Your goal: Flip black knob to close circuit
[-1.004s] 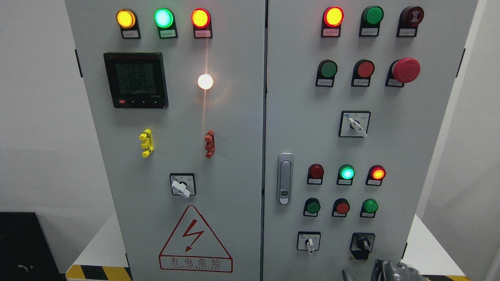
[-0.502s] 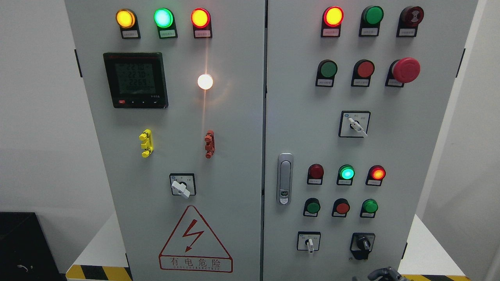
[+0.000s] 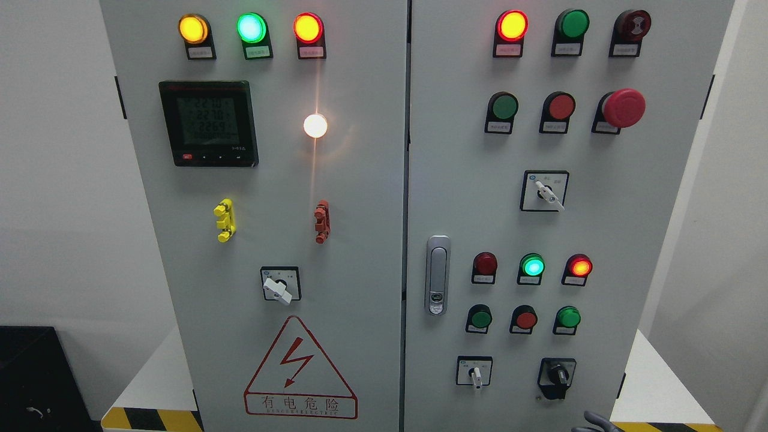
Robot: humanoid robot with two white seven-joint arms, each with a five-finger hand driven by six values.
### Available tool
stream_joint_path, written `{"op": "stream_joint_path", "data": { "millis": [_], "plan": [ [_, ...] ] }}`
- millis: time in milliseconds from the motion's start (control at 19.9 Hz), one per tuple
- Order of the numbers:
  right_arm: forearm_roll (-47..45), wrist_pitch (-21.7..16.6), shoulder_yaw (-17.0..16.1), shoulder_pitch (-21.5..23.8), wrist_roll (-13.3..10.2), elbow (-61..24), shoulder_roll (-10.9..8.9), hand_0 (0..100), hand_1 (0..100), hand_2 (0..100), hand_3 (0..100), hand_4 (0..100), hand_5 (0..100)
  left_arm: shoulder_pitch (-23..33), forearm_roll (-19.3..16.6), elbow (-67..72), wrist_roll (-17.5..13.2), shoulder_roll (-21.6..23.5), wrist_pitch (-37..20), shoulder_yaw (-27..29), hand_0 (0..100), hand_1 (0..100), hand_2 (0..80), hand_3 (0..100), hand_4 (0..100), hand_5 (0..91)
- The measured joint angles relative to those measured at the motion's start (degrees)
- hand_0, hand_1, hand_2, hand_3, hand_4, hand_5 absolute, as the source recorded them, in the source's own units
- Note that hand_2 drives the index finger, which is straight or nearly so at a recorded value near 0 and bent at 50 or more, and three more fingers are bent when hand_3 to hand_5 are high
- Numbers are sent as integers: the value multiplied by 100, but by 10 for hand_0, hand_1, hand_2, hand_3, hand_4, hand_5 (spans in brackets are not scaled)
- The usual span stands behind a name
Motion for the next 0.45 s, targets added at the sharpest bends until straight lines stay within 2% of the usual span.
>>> {"op": "stream_joint_path", "data": {
  "millis": [251, 452],
  "plan": [
    [-502, -356, 60, 305, 244, -83, -5, 0, 25, 23, 146, 108, 8, 0, -2, 0, 2, 0, 0, 0, 120, 556, 0, 0, 0, 0],
    [-680, -469, 136, 467, 425, -127, -7, 0, 14, 12, 110, 74, 0, 0, -2, 0, 3, 0, 0, -1, 120, 556, 0, 0, 0, 0]
  ]
}}
